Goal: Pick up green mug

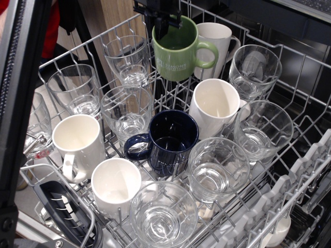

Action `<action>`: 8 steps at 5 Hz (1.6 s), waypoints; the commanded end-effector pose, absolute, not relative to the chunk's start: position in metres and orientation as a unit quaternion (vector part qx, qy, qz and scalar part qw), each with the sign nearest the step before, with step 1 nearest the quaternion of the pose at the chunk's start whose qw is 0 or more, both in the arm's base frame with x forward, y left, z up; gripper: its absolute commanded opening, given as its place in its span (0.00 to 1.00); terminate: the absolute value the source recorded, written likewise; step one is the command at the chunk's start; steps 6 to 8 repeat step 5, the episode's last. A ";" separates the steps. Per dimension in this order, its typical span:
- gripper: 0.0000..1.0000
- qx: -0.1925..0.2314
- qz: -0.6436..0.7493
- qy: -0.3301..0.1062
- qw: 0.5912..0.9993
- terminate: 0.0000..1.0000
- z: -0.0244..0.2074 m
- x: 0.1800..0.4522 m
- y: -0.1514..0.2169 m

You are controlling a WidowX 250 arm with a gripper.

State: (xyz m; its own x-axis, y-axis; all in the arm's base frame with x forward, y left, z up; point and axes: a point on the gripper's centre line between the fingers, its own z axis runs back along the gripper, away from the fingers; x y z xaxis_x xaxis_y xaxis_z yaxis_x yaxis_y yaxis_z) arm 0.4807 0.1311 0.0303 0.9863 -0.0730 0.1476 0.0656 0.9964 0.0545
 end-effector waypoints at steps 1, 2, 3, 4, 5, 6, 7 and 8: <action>0.00 -0.008 -0.039 -0.101 0.994 0.00 0.122 0.465 0.122; 0.00 -0.022 -0.045 -0.084 0.995 0.00 0.145 0.448 0.115; 0.00 -0.042 -0.042 -0.065 0.996 0.00 0.167 0.423 0.110; 0.00 -0.052 -0.041 -0.057 0.996 0.00 0.183 0.411 0.116; 0.00 -0.052 -0.042 -0.041 0.997 1.00 0.187 0.407 0.118; 0.00 -0.052 -0.042 -0.041 0.997 1.00 0.187 0.407 0.118; 0.00 -0.052 -0.042 -0.041 0.997 1.00 0.187 0.407 0.118; 0.00 -0.052 -0.042 -0.041 0.997 1.00 0.187 0.407 0.118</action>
